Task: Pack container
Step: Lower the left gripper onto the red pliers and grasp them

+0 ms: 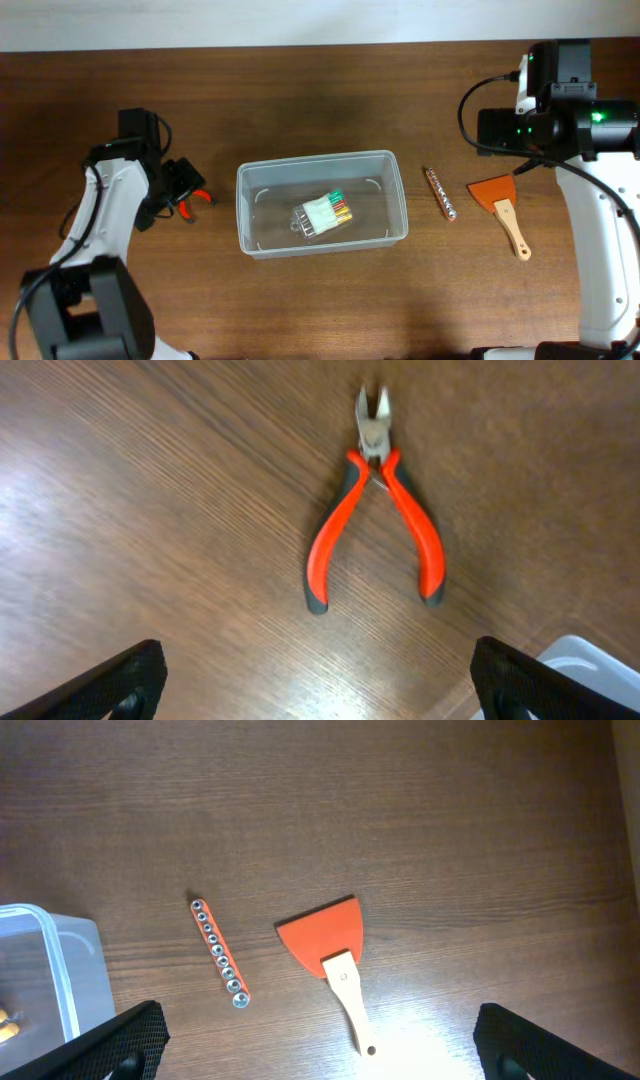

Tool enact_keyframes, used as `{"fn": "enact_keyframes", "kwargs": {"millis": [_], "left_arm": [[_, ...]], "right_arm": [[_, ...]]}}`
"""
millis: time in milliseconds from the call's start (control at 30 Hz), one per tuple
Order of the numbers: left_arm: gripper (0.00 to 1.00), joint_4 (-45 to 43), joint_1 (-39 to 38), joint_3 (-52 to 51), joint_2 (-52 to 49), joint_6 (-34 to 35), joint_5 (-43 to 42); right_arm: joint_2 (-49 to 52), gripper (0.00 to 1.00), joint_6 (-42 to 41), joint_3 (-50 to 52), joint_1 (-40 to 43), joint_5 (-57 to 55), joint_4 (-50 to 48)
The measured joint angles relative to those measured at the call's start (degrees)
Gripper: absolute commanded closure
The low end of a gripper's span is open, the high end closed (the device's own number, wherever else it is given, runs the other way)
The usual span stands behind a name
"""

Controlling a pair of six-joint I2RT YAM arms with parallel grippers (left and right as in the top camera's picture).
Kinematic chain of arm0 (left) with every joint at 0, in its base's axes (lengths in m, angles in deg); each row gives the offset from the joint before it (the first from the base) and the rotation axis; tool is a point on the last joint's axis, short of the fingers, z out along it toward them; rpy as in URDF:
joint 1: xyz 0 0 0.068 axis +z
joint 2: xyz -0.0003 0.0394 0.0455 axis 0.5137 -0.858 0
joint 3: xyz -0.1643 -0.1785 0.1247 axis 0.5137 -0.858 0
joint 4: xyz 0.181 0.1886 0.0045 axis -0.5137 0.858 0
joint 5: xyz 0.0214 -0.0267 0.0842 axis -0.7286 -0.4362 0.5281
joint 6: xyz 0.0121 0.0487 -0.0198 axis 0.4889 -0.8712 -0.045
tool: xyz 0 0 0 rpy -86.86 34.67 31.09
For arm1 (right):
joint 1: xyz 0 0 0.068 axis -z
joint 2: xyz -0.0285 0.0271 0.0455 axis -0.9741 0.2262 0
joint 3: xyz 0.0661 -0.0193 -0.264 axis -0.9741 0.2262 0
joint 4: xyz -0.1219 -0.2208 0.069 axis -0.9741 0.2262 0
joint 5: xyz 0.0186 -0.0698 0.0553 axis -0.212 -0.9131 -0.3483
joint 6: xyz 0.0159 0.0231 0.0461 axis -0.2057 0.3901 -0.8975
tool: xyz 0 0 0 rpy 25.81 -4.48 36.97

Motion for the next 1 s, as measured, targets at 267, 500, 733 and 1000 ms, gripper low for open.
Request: {"fn": "enact_keyframes", "kwargs": {"millis": [267, 500, 733, 1000], "left_arm": [[0.01, -2.25, 0.0, -0.11, -8.02, -0.07, 0.48], [0.01, -3.21, 0.0, -0.35, -10.36, -0.2, 4.44], [0.01, -3.8, 0.0, 0.26, -12.83, -0.66, 5.49], [0.01, -6.01, 0.07, 1.22, -13.73, -3.48, 3.98]], "right_arm": [[0.0, 0.01, -0.02, 0.0, 0.0, 0.0, 0.0], [0.0, 0.01, 0.28, 0.0, 0.0, 0.0, 0.0], [0.0, 0.01, 1.07, 0.0, 0.0, 0.0, 0.0], [0.0, 0.01, 1.25, 0.0, 0.0, 0.0, -0.02]]}}
